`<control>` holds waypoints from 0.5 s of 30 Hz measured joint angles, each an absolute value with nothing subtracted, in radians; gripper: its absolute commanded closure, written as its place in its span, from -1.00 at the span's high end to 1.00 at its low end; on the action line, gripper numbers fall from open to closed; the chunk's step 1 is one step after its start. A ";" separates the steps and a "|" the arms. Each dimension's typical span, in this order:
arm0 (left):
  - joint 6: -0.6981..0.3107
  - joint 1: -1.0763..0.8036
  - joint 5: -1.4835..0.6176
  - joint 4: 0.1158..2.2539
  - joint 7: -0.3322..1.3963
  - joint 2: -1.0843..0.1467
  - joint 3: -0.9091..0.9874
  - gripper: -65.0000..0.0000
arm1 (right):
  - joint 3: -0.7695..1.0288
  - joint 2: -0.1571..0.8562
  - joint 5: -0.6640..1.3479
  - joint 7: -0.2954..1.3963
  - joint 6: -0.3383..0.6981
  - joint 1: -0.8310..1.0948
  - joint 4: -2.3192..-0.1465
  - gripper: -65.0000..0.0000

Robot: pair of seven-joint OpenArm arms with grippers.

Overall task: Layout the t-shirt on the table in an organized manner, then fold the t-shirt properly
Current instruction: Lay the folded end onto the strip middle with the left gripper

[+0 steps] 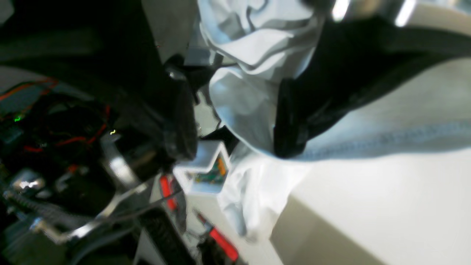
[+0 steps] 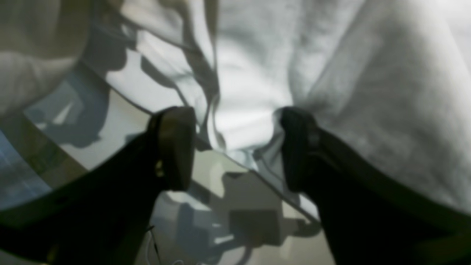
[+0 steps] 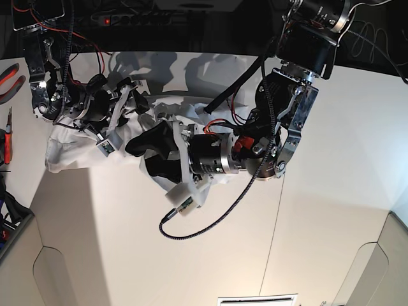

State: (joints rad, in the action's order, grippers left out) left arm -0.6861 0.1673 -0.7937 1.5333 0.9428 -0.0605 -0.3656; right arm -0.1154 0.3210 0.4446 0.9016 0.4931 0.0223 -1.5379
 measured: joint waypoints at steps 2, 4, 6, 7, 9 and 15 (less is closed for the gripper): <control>-0.686 0.167 -0.794 1.533 0.973 -0.060 -0.366 0.15 | -0.115 0.321 0.445 0.902 0.493 0.022 -1.538 0.11; -0.686 0.167 -0.794 1.533 1.018 -0.060 -0.366 0.15 | -0.115 0.321 0.445 0.902 0.493 0.022 -1.538 0.11; -0.686 0.167 -0.759 1.533 1.025 -0.060 -0.366 0.15 | -0.115 0.321 0.445 0.902 0.493 0.022 -1.538 0.11; -0.686 0.167 -0.739 1.533 1.025 -0.060 -0.366 0.15 | -0.115 0.321 0.445 0.902 0.493 0.022 -1.538 0.11; -0.686 0.166 -0.718 1.533 1.025 -0.060 -0.366 0.15 | -0.115 0.321 0.445 0.902 0.493 0.022 -1.538 0.11; -0.686 0.164 -0.749 1.533 1.025 -0.060 -0.367 0.15 | -0.115 0.321 0.445 0.902 0.493 0.022 -1.538 0.11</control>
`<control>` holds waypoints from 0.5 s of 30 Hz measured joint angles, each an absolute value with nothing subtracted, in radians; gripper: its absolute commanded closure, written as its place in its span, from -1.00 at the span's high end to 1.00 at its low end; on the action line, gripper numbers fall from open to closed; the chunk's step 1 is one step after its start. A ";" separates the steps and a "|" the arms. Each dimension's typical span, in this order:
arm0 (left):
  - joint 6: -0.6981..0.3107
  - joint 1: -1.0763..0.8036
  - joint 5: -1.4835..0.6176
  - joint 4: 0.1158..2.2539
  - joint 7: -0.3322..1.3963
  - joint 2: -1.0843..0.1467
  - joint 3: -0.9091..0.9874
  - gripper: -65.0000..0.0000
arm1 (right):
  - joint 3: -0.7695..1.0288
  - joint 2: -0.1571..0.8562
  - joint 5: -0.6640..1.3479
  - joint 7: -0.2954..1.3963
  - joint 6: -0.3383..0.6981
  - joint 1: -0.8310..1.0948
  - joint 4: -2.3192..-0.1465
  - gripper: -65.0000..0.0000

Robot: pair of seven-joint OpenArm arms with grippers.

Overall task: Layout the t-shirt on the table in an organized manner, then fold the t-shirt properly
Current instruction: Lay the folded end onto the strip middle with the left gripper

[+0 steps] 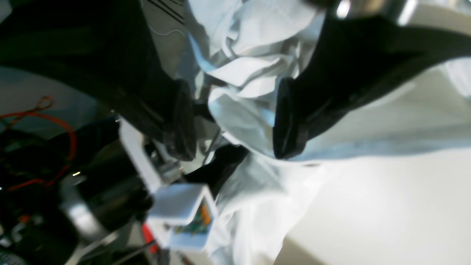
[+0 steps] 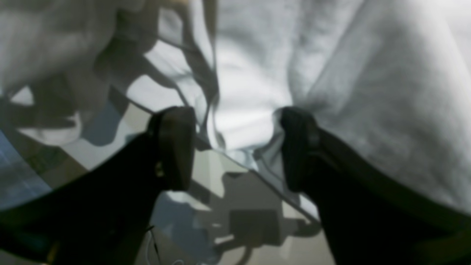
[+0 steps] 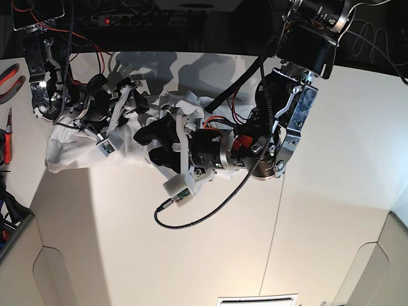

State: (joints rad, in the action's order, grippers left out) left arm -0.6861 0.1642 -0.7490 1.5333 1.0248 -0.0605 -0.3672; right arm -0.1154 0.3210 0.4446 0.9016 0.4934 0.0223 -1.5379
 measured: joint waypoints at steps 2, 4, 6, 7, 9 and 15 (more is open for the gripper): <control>-0.686 0.170 -0.796 1.533 1.025 -0.060 -0.368 0.15 | -0.115 0.321 0.445 0.902 0.493 0.022 -1.538 0.11; -0.686 0.189 -0.855 1.533 1.054 -0.060 -0.367 0.15 | -0.115 0.321 0.445 0.902 0.493 0.022 -1.538 0.11; -0.686 0.214 -0.891 1.541 1.076 -0.060 -0.362 0.15 | -0.115 0.321 0.445 0.902 0.493 0.022 -1.538 0.11; -0.686 0.225 -0.897 1.551 1.077 -0.060 -0.357 0.15 | -0.115 0.321 0.445 0.902 0.493 0.022 -1.538 0.11; -0.686 0.236 -0.902 1.561 1.077 -0.058 -0.336 0.15 | -0.115 0.321 0.444 0.902 0.493 0.022 -1.538 0.11; -0.686 0.221 -0.898 1.562 1.093 -0.058 -0.315 0.15 | -0.115 0.321 0.445 0.902 0.493 0.022 -1.538 0.11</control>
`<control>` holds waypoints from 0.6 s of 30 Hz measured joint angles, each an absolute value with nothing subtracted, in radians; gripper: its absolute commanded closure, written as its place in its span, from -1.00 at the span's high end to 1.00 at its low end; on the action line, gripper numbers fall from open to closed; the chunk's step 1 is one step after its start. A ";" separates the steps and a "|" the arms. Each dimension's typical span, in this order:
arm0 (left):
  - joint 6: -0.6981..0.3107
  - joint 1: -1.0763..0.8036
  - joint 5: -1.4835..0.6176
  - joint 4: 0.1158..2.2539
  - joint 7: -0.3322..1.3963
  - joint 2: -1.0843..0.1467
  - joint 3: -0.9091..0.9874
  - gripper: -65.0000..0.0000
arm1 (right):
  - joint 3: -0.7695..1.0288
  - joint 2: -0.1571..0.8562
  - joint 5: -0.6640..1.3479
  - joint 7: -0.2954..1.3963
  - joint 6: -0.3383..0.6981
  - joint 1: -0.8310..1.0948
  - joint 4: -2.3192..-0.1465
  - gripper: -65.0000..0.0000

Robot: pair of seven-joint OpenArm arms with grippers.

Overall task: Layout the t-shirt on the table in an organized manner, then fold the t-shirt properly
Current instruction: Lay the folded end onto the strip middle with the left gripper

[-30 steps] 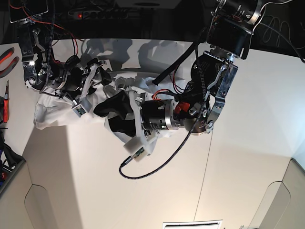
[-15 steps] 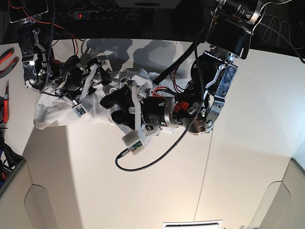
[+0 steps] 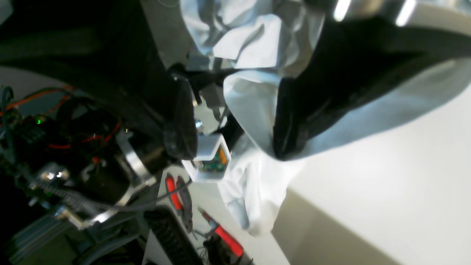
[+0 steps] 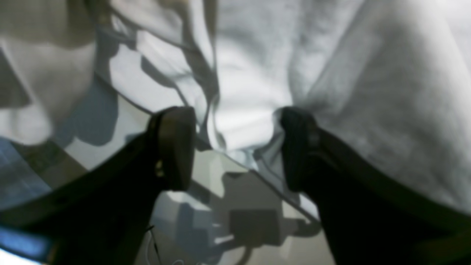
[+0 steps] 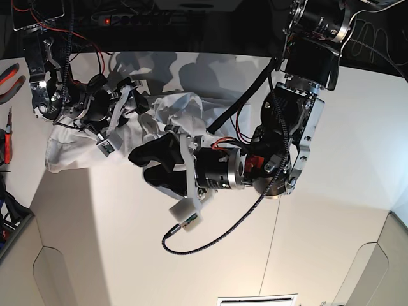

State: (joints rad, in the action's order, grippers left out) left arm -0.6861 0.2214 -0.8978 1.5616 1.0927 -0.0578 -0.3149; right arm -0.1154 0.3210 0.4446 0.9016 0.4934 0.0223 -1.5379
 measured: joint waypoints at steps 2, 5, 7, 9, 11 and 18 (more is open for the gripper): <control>-0.686 0.216 -0.898 1.562 1.092 -0.058 -0.315 0.15 | -0.115 0.321 0.445 0.902 0.493 0.022 -1.538 0.11; -0.686 0.198 -0.870 1.562 1.092 -0.064 -0.322 0.15 | -0.115 0.321 0.445 0.902 0.493 0.022 -1.538 0.11; -0.686 0.183 -0.848 1.561 1.093 -0.081 -0.336 0.15 | -0.115 0.321 0.445 0.902 0.493 0.022 -1.538 0.11; -0.686 0.183 -0.801 1.560 1.092 -0.097 -0.357 0.15 | -0.115 0.321 0.445 0.902 0.493 0.022 -1.538 0.11; -0.686 0.184 -0.756 1.560 1.065 -0.104 -0.373 0.15 | -0.115 0.321 0.445 0.902 0.493 0.022 -1.538 0.11; -0.687 0.216 -0.827 1.570 1.050 -0.105 -0.359 -0.02 | -0.115 0.321 0.444 0.902 0.493 0.022 -1.538 0.11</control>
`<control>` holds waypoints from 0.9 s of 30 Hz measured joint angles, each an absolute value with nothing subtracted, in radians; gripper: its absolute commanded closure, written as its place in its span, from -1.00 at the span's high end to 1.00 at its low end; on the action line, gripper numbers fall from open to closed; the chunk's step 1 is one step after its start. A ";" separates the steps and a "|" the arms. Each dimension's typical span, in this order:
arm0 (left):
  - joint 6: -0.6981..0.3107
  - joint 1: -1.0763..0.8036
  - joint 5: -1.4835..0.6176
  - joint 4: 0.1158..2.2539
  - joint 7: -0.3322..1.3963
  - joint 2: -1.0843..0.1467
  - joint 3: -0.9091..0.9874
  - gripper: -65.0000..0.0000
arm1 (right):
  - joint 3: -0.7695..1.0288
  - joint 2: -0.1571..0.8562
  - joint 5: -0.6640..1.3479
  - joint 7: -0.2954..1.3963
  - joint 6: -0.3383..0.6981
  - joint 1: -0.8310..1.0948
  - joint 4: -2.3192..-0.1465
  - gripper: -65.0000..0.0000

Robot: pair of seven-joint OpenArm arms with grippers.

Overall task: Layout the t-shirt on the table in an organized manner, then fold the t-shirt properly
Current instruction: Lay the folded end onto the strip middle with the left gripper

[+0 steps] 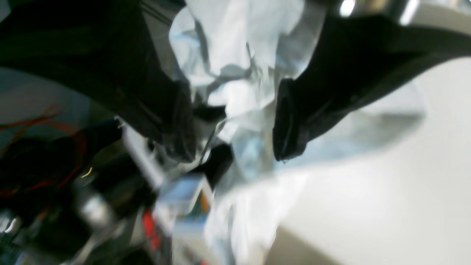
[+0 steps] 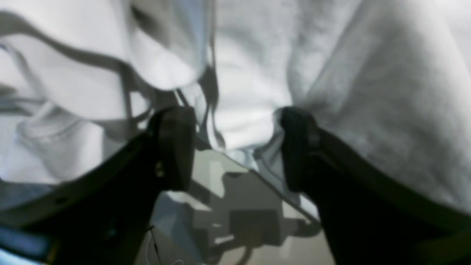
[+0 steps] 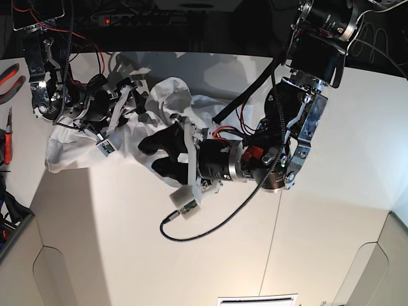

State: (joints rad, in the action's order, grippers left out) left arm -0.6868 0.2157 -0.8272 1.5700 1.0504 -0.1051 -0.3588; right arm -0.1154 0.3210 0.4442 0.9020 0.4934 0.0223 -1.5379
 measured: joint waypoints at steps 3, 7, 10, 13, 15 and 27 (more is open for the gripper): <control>-0.686 0.231 -0.908 1.638 1.061 -0.105 -0.280 -0.48 | -0.115 0.321 0.444 0.902 0.493 0.022 -1.538 0.11; -0.687 0.211 -0.928 1.702 1.131 -0.102 -0.156 -0.98 | -0.115 0.321 0.444 0.902 0.493 0.022 -1.538 0.11; -0.688 0.148 -0.913 1.701 1.182 -0.105 -0.073 -1.00 | -0.115 0.321 0.444 0.902 0.493 0.022 -1.538 0.11; -0.689 0.077 -0.913 1.700 1.203 -0.130 -0.031 -1.00 | -0.115 0.321 0.445 0.902 0.493 0.022 -1.538 0.11; -0.689 0.036 -0.913 1.700 1.205 -0.161 -0.022 -1.00 | -0.115 0.321 0.445 0.902 0.493 0.022 -1.538 0.11; -0.688 -0.078 -0.820 1.688 1.028 -0.208 -0.050 -1.00 | -0.115 0.321 0.445 0.902 0.493 0.020 -1.538 0.11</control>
